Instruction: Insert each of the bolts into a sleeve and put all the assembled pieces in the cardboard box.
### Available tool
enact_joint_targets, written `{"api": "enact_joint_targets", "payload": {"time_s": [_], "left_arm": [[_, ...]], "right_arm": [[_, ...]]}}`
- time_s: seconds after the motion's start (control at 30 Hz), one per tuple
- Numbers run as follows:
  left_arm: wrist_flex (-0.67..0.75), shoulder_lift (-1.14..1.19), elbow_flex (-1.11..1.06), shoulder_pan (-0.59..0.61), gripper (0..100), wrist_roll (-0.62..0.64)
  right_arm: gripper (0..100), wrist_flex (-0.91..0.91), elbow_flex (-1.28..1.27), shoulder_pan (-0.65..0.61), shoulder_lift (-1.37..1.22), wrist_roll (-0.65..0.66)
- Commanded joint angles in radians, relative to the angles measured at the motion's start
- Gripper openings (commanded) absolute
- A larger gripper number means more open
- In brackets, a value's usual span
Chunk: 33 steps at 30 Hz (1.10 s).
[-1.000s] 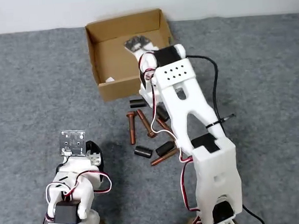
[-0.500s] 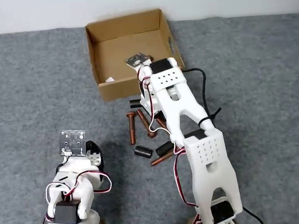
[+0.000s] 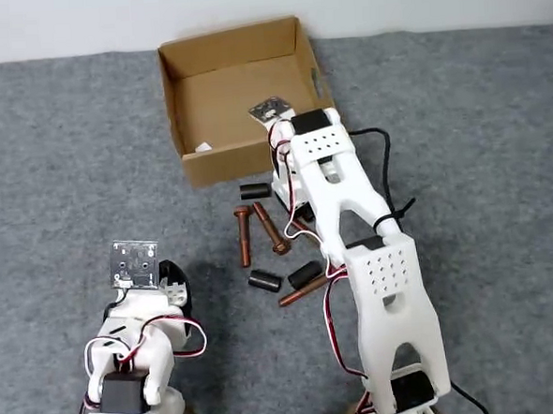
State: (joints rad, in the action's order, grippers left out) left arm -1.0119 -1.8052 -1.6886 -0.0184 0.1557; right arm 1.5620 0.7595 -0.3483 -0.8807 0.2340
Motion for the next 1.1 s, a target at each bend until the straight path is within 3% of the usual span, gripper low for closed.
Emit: {"api": "enact_joint_targets", "payload": {"time_s": [0.0,0.2,0.33,0.47,0.6,0.77,0.87,1.07], "left_arm": [[-0.003,-0.005,0.005,0.005,1,-0.003],[0.012,-0.005,0.005,0.005,1,-0.003],[0.012,-0.005,0.005,0.005,1,-0.003],[0.023,-0.003,0.005,-0.002,1,-0.003],[0.020,-0.003,0.005,-0.006,1,-0.002],[0.017,-0.003,0.005,-0.006,1,-0.002],[-0.061,-0.008,0.005,-0.006,1,-0.008],[0.005,-0.008,0.005,-0.005,1,-0.011]], "right_arm": [[0.8,0.071,0.020,-0.002,0.157,0.000],[0.8,0.231,0.018,0.021,0.340,-0.163],[0.8,0.234,0.011,0.051,0.503,-0.301],[0.8,0.236,-0.043,0.053,0.661,-0.311],[0.8,0.234,-0.207,0.056,0.831,-0.319],[0.8,0.232,-0.479,0.094,1.024,-0.514],[0.8,0.229,-0.608,0.134,1.132,-0.594],[0.8,0.111,-0.888,0.208,1.326,-0.626]]}}
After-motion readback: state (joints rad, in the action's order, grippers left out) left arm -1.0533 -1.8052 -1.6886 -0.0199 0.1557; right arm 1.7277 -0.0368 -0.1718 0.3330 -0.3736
